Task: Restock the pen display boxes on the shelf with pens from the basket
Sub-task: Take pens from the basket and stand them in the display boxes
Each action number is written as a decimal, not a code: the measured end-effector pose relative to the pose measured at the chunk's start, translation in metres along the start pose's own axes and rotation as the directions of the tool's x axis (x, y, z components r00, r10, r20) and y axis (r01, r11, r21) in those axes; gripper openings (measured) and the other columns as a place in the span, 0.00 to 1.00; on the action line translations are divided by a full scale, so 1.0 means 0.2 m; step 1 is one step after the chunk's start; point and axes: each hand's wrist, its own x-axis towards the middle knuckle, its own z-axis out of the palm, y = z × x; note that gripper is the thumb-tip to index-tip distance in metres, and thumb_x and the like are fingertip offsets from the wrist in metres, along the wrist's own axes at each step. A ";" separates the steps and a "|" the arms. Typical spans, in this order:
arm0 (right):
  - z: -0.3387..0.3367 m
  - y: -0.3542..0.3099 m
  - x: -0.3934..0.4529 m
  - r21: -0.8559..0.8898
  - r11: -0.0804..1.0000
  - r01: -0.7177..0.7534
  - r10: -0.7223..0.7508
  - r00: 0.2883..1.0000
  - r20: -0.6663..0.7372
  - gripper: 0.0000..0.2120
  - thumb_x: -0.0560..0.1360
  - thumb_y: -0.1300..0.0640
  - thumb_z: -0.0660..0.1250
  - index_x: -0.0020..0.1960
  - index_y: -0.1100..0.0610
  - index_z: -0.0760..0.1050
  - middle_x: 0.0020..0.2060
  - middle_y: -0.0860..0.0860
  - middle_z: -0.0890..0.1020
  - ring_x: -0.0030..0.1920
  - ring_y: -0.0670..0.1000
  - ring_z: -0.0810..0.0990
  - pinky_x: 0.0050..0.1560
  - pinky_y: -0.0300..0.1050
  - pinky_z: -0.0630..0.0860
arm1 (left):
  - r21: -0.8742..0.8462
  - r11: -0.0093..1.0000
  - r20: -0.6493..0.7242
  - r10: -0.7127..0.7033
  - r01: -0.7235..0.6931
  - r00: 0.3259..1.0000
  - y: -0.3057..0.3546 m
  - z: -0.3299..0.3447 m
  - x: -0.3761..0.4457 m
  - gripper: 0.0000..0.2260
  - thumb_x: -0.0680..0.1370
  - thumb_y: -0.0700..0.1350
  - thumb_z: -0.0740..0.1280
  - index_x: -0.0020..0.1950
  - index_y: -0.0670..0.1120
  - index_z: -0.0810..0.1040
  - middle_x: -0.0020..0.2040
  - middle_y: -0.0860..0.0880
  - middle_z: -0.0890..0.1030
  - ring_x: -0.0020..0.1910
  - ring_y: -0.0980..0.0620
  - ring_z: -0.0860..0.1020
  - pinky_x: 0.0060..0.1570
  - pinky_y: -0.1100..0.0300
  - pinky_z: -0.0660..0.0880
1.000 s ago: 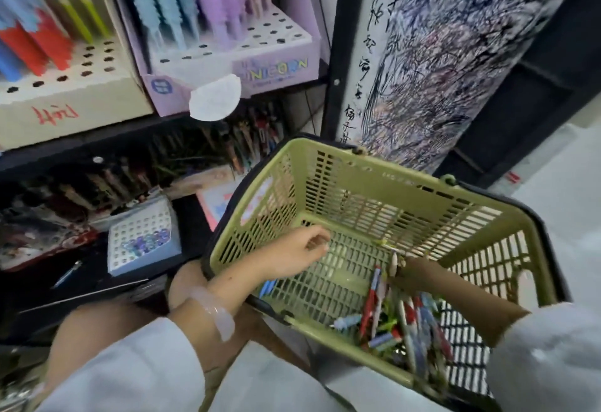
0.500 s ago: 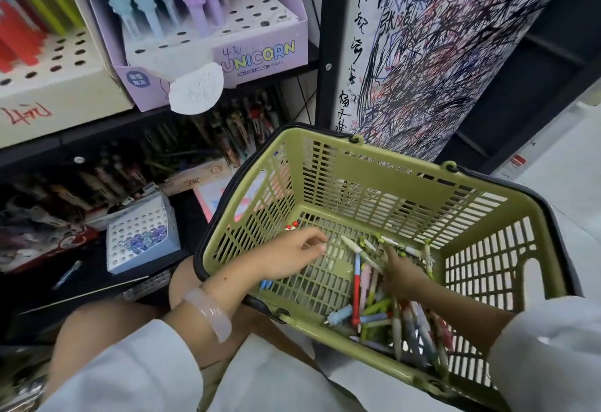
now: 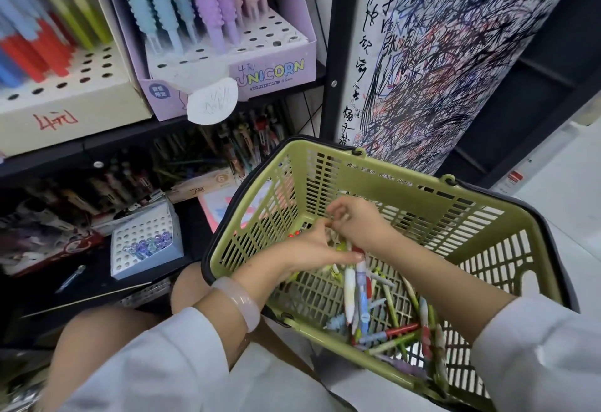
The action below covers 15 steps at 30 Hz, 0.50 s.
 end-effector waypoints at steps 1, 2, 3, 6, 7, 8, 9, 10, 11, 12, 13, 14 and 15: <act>0.00 -0.02 0.00 0.006 1.000 -0.002 0.003 0.999 -0.037 0.12 0.73 0.66 0.64 0.54 0.58 0.76 0.40 0.48 0.76 0.40 0.47 0.74 0.41 0.36 0.67 | 0.002 1.000 -0.006 -0.009 0.009 1.000 0.00 -0.02 0.00 0.43 0.70 0.57 0.72 0.75 0.54 0.48 0.75 0.47 0.59 0.66 0.50 0.66 0.58 0.60 0.65; 0.00 -0.04 0.00 0.024 1.000 0.001 0.000 0.997 -0.074 0.12 0.73 0.66 0.63 0.55 0.58 0.76 0.41 0.49 0.76 0.40 0.48 0.74 0.41 0.37 0.68 | 0.000 1.000 -0.024 -0.014 0.014 1.000 0.01 -0.03 -0.01 0.44 0.69 0.56 0.73 0.76 0.54 0.47 0.75 0.47 0.59 0.66 0.50 0.65 0.60 0.59 0.66; 0.00 -0.06 0.00 0.033 0.999 0.016 -0.012 0.994 -0.111 0.13 0.73 0.66 0.62 0.56 0.58 0.75 0.42 0.49 0.76 0.40 0.48 0.74 0.41 0.38 0.68 | -0.005 1.000 -0.043 -0.022 0.022 0.999 0.02 -0.05 -0.01 0.45 0.69 0.55 0.74 0.76 0.52 0.48 0.75 0.46 0.60 0.67 0.49 0.66 0.62 0.57 0.66; 0.01 -0.14 0.01 -0.005 0.996 0.094 -0.093 0.970 -0.225 0.14 0.74 0.65 0.61 0.59 0.58 0.73 0.46 0.49 0.73 0.44 0.48 0.72 0.46 0.41 0.68 | -0.164 0.986 0.045 -0.027 0.035 0.999 0.02 -0.07 -0.03 0.29 0.71 0.47 0.73 0.68 0.44 0.66 0.66 0.43 0.73 0.58 0.50 0.76 0.60 0.50 0.74; 0.00 -0.17 0.02 0.002 0.994 0.108 -0.104 0.962 -0.254 0.14 0.75 0.64 0.61 0.59 0.57 0.73 0.47 0.50 0.72 0.46 0.49 0.72 0.48 0.42 0.68 | -0.252 0.967 0.086 -0.012 0.034 0.996 0.02 -0.06 -0.04 0.21 0.72 0.45 0.73 0.63 0.47 0.70 0.64 0.43 0.75 0.58 0.50 0.76 0.60 0.49 0.74; 0.00 -0.19 0.03 0.018 0.993 0.114 -0.105 0.956 -0.274 0.13 0.75 0.64 0.61 0.59 0.57 0.73 0.48 0.50 0.72 0.48 0.49 0.71 0.50 0.43 0.69 | -0.345 0.938 0.088 0.000 0.031 0.996 0.02 -0.05 -0.04 0.21 0.72 0.43 0.73 0.62 0.48 0.70 0.64 0.43 0.76 0.61 0.49 0.75 0.62 0.48 0.72; -0.01 -0.21 0.04 0.031 0.993 0.113 -0.099 0.952 -0.291 0.12 0.75 0.64 0.60 0.58 0.58 0.74 0.48 0.51 0.73 0.49 0.49 0.71 0.51 0.43 0.69 | -0.439 0.898 0.065 -0.001 0.029 0.998 0.02 -0.04 -0.03 0.26 0.71 0.41 0.73 0.66 0.46 0.69 0.64 0.43 0.76 0.62 0.48 0.74 0.64 0.47 0.70; -0.02 -0.22 0.05 0.044 0.993 0.107 -0.088 0.947 -0.307 0.11 0.75 0.64 0.60 0.55 0.58 0.75 0.47 0.51 0.74 0.48 0.49 0.72 0.50 0.42 0.69 | -0.533 0.846 0.040 0.007 0.016 0.999 0.02 -0.04 -0.02 0.27 0.71 0.39 0.72 0.67 0.43 0.67 0.60 0.42 0.78 0.60 0.48 0.76 0.64 0.49 0.70; -0.03 -0.24 0.06 0.065 0.993 0.100 -0.073 0.943 -0.326 0.10 0.75 0.65 0.60 0.53 0.58 0.76 0.46 0.50 0.75 0.46 0.49 0.73 0.47 0.40 0.68 | -0.621 0.784 0.018 0.031 -0.014 0.999 0.02 -0.04 -0.01 0.23 0.72 0.35 0.70 0.65 0.40 0.69 0.54 0.43 0.80 0.53 0.50 0.79 0.61 0.53 0.72; -0.04 -0.25 0.06 0.103 0.990 0.093 -0.052 0.939 -0.341 0.09 0.75 0.65 0.60 0.51 0.59 0.77 0.44 0.50 0.76 0.44 0.49 0.74 0.44 0.38 0.67 | -0.687 0.726 0.014 0.057 -0.032 0.998 0.03 -0.04 -0.01 0.17 0.73 0.33 0.67 0.61 0.39 0.72 0.47 0.44 0.81 0.46 0.51 0.80 0.56 0.57 0.74; -0.04 -0.25 0.07 0.149 0.985 0.092 -0.035 0.936 -0.350 0.08 0.76 0.64 0.59 0.50 0.59 0.77 0.43 0.49 0.76 0.42 0.49 0.74 0.42 0.38 0.66 | -0.726 0.687 0.017 0.069 -0.035 0.998 0.04 -0.04 -0.01 0.13 0.74 0.31 0.65 0.58 0.38 0.73 0.43 0.45 0.82 0.42 0.52 0.80 0.51 0.59 0.76; -0.05 -0.26 0.07 0.189 0.977 0.100 -0.028 0.936 -0.350 0.08 0.76 0.63 0.59 0.50 0.59 0.77 0.43 0.49 0.77 0.42 0.50 0.75 0.42 0.38 0.66 | -0.736 0.676 0.014 0.071 -0.037 0.997 0.05 -0.04 -0.02 0.13 0.74 0.31 0.64 0.57 0.38 0.73 0.40 0.45 0.82 0.39 0.53 0.80 0.48 0.60 0.76; -0.05 -0.27 0.07 0.224 0.968 0.117 -0.035 0.939 -0.342 0.08 0.77 0.62 0.59 0.51 0.59 0.76 0.44 0.50 0.77 0.42 0.50 0.75 0.43 0.39 0.66 | -0.738 0.673 0.007 0.070 -0.042 0.998 0.05 -0.04 -0.03 0.13 0.74 0.31 0.63 0.58 0.37 0.73 0.38 0.46 0.81 0.38 0.52 0.80 0.45 0.60 0.77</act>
